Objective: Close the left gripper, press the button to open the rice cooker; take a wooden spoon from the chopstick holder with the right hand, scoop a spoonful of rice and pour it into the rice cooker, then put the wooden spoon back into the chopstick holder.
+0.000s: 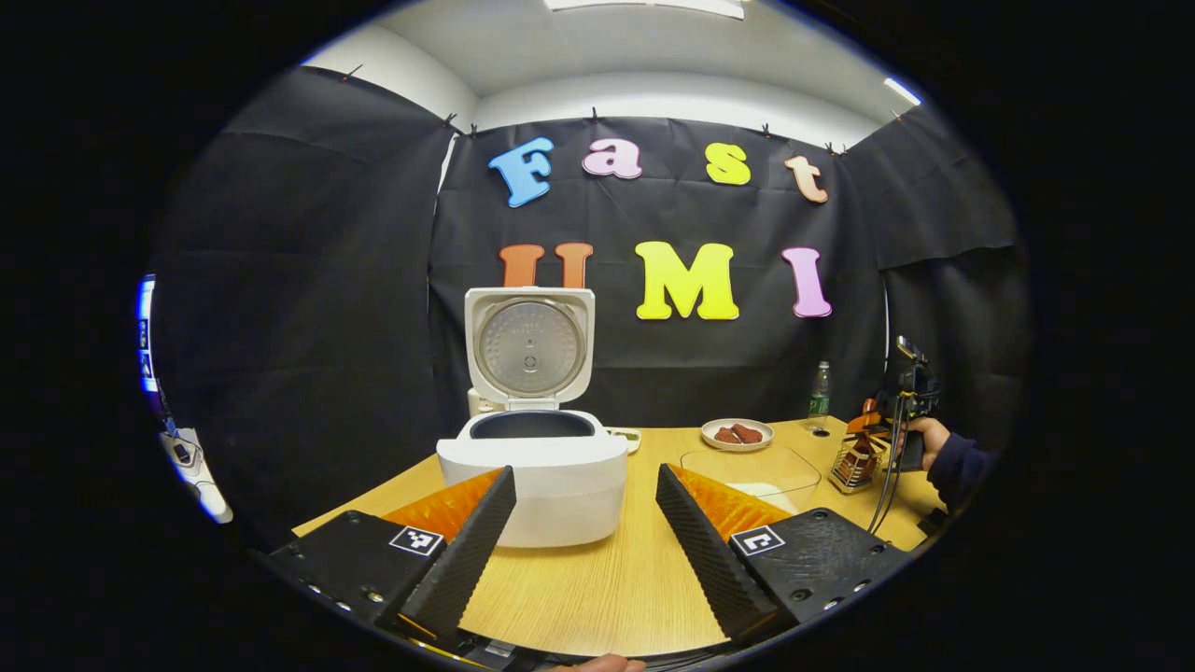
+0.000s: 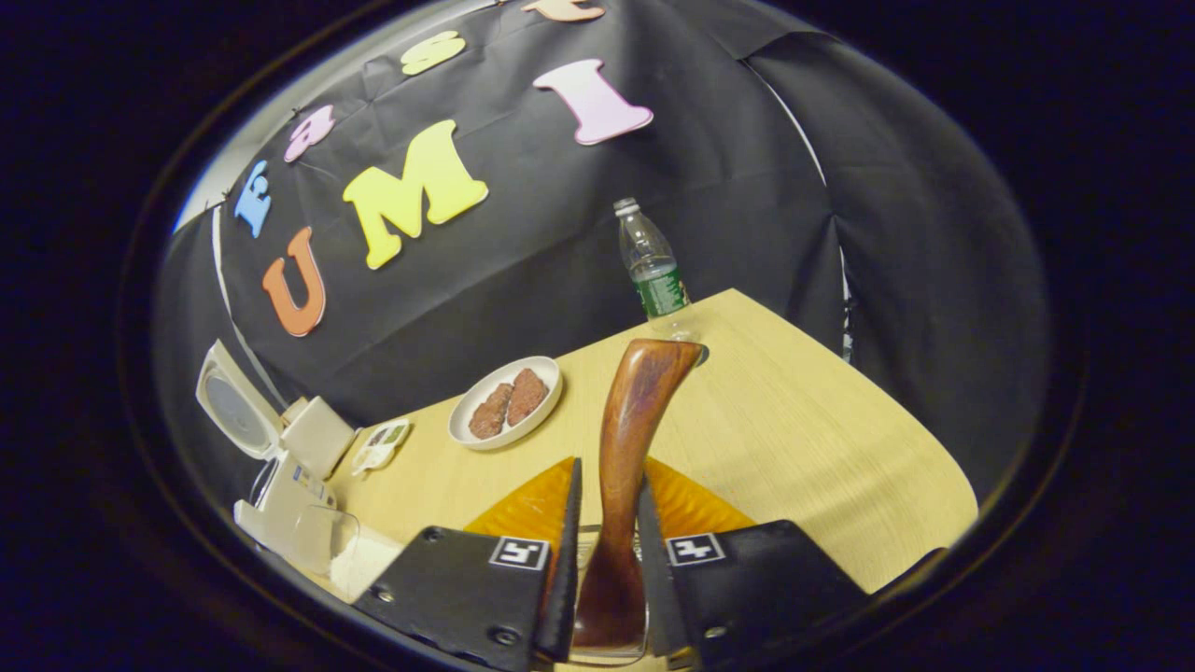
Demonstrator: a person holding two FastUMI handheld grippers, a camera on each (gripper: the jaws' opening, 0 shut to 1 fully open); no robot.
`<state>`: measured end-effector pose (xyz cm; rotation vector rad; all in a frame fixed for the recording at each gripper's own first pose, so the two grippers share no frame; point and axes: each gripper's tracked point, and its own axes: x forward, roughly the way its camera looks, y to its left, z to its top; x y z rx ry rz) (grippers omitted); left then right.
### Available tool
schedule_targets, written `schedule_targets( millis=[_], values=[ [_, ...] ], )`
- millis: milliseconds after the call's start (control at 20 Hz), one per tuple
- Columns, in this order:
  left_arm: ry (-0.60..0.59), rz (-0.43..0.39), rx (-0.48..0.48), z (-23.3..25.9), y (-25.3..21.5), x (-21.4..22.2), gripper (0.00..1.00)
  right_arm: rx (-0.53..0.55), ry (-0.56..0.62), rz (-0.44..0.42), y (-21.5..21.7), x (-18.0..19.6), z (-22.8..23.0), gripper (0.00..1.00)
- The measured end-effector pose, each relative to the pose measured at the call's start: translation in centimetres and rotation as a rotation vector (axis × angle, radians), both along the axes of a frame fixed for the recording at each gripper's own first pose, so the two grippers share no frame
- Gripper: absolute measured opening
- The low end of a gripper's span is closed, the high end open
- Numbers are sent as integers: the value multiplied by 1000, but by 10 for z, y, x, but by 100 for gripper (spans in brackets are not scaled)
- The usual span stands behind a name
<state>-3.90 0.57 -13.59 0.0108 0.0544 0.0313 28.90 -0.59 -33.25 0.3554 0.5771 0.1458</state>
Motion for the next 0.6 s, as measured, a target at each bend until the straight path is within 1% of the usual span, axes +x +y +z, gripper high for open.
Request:
schedule_targets(
  millis=[100,150,250,300,350,400,600],
  values=[
    [6,10,-14,-2,6,-7,96,6,0,-10,-2,-7,5,17],
    [3,14,-22,-1,10,-11,96,18,-9,-15,-3,-11,10,18],
    [1,18,-35,1,15,-19,96,27,-14,-47,-10,-15,13,16],
    [0,16,-43,1,15,-23,96,37,-15,-51,-10,-20,15,15],
    [-2,13,-50,2,16,-27,96,37,-19,-46,-9,-24,18,16],
    [-5,12,-55,4,19,-31,95,26,-32,-45,-11,-28,21,13],
    [-22,6,-50,10,24,-47,94,-15,-106,-72,-15,-40,54,11]
  ],
)
